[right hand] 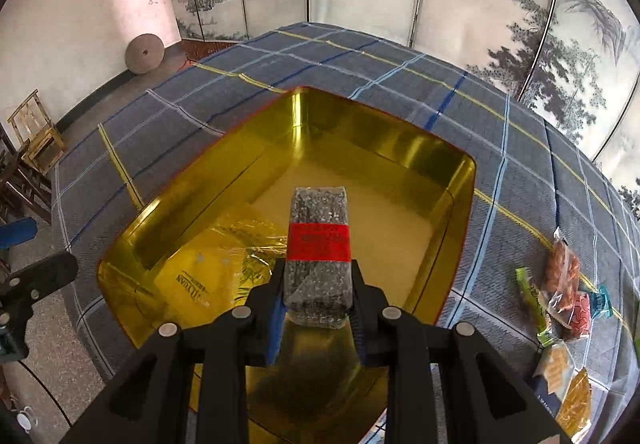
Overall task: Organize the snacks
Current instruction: 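Lower the seed bar into the tin and open the right gripper, then grasp the second yellow WANJUAN bag with the right gripper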
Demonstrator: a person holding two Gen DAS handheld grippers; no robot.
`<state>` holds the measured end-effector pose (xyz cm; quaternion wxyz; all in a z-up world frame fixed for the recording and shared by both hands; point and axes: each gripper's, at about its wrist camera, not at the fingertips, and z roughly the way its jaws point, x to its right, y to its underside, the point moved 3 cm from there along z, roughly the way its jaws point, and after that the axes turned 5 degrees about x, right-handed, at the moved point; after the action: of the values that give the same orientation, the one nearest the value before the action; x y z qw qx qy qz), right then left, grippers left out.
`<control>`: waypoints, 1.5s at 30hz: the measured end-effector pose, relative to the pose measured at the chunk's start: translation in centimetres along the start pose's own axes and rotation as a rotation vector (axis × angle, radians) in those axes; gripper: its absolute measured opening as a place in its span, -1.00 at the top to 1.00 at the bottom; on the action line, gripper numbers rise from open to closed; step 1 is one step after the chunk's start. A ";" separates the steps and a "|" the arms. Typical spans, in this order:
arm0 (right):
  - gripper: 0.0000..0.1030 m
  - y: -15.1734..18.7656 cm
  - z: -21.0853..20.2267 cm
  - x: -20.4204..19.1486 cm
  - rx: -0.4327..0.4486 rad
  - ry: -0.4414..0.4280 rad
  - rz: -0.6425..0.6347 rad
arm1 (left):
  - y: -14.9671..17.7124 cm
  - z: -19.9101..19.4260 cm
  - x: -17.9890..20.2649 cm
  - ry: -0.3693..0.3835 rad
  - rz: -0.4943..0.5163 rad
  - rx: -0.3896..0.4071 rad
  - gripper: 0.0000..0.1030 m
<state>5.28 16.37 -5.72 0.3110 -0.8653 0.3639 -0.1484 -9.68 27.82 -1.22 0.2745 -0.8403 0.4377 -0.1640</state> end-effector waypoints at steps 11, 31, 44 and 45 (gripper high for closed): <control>0.44 -0.2 1.5 0.0 -0.025 -0.034 0.045 | -0.1 0.0 -0.2 -0.005 0.000 -0.006 -0.74; -0.01 4.3 -11.6 14.7 0.059 0.069 0.069 | -0.7 -2.2 8.0 0.128 0.176 0.034 -0.74; -0.17 12.5 -11.8 24.2 -0.132 0.098 0.058 | 1.3 -2.3 16.3 0.219 0.350 -0.007 -0.82; -0.17 12.7 -11.4 24.1 -0.142 0.092 0.050 | 1.4 -2.3 16.7 0.217 0.359 -0.008 -0.82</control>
<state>9.56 -12.80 -4.50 0.2352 -0.8681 0.4092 -0.1540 -2.33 12.63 0.36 0.2473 -0.7275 0.6079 -0.2003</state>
